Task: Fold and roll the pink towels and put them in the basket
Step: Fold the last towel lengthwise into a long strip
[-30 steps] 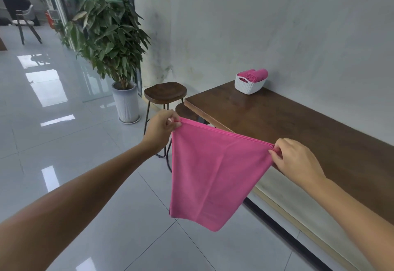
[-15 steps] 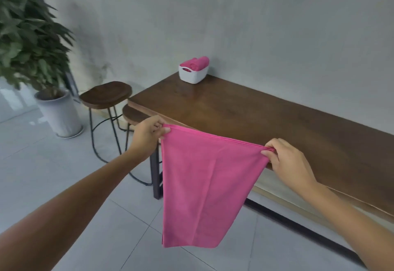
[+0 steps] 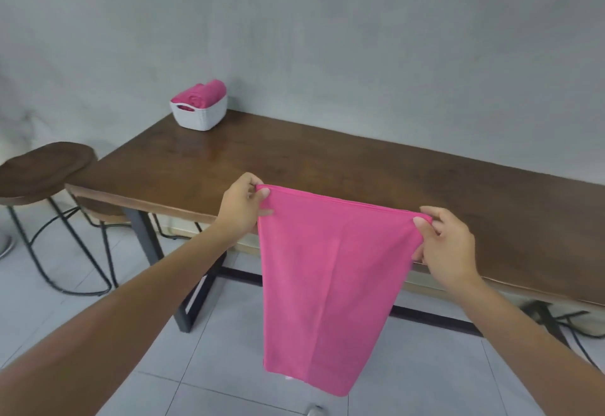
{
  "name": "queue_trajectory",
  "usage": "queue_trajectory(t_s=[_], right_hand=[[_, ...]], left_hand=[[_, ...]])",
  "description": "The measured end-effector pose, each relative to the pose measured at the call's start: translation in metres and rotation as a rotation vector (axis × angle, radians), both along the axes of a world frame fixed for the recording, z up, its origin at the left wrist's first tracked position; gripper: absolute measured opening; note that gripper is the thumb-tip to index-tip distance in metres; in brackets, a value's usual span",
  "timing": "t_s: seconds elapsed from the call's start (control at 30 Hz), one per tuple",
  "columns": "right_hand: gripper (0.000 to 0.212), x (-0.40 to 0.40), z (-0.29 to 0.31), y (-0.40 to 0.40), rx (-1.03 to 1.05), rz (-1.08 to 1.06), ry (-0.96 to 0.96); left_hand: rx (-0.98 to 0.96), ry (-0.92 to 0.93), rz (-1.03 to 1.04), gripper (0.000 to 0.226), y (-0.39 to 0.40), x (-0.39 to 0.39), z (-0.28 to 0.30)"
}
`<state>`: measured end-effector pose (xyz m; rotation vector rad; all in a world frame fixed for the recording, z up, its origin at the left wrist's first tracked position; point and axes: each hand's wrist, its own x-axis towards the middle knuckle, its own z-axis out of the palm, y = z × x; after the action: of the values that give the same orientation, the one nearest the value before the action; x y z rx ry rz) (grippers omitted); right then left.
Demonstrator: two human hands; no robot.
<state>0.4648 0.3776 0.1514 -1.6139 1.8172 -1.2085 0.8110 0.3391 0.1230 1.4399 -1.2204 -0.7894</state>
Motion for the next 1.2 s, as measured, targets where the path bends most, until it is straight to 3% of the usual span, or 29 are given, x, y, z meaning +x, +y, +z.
queue_trajectory(t_s=[0.1,0.27,0.43,0.53,0.77,0.93,1.2], right_hand=[[0.016,-0.019,-0.003,-0.03,0.024,-0.069,-0.085],[0.012,-0.04,-0.014,-0.086,0.046,-0.223,-0.643],[0.018,-0.04,-0.043,-0.139,-0.068,-0.297,-0.852],[0.021,-0.043,-0.078,-0.17,-0.077,-0.346,-0.849],[0.027,-0.037,-0.147,-0.208,-0.008,-0.399,-0.622],[0.021,-0.037,-0.158,-0.235,-0.057,-0.366,-0.519],[0.021,-0.037,-0.16,-0.323,-0.071,-0.348,-0.474]], left_hand=[[0.019,0.043,0.005,0.01,-0.038,-0.028,0.0],[0.043,0.044,0.056,0.011,-0.091,-0.075,-0.002],[0.078,0.132,0.219,0.011,-0.139,-0.115,-0.017],[0.108,0.147,0.299,0.009,-0.159,-0.132,-0.042],[0.181,0.049,0.341,0.011,-0.185,-0.137,-0.102],[0.15,-0.054,0.388,0.01,-0.208,-0.137,-0.123],[0.135,-0.057,0.389,0.008,-0.293,-0.135,-0.124]])
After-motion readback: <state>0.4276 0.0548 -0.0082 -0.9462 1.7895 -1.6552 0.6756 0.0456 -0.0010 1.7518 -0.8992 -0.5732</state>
